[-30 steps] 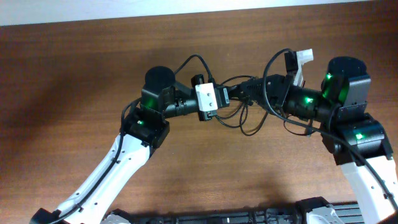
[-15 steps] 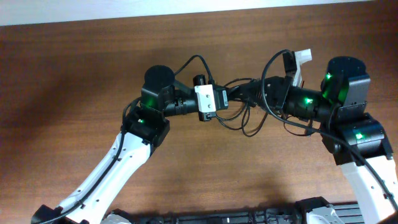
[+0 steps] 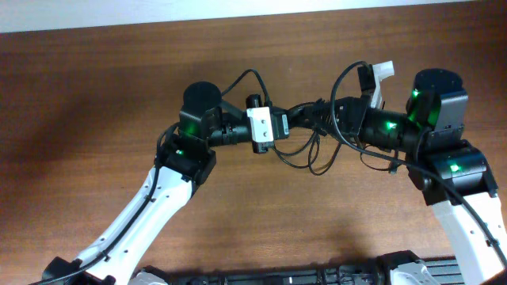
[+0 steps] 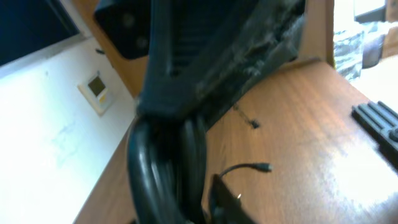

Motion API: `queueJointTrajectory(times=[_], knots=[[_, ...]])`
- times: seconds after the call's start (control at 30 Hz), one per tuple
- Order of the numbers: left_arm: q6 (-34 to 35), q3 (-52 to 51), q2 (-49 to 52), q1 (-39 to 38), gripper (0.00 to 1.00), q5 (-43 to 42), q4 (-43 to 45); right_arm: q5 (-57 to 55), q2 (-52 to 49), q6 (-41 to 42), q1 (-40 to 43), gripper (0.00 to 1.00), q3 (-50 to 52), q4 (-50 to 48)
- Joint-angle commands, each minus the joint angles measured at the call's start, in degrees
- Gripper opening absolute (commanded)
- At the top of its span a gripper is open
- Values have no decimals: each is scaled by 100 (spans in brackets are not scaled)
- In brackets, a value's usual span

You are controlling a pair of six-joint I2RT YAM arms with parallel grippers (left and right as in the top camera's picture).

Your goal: Untangle cables

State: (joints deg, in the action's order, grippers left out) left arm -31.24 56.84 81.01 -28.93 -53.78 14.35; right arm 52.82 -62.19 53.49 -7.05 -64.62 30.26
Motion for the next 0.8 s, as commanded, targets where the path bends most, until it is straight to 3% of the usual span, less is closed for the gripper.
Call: queueJointTrajectory(times=[0.0,0.2,0.33,0.4,0.53,0.67,0.77], knots=[[-114,59,-114,-103,99,-887,136,-398,-133,-507,35,4,-7,63],[393,59,-155,96,99,-1054,184,-765,-133,-1237,39,4,-7,109],[2507,59,-164,723,99,-1027,962,-852,-133,-1733,39,4,-7,109],[3202,59,-164,931,99,-1025,1187,-848,-133,-1733,37,4,-7,105],[4977,59,-162,970,99,131,1040,-778,-127,-1735,33,4,-7,98],[5160,59,-164,957,99,214,1054,-584,-127,-2028,33,4,-7,37],[5160,59,-164,953,99,-442,1054,-588,-127,-2072,33,4,-7,35]])
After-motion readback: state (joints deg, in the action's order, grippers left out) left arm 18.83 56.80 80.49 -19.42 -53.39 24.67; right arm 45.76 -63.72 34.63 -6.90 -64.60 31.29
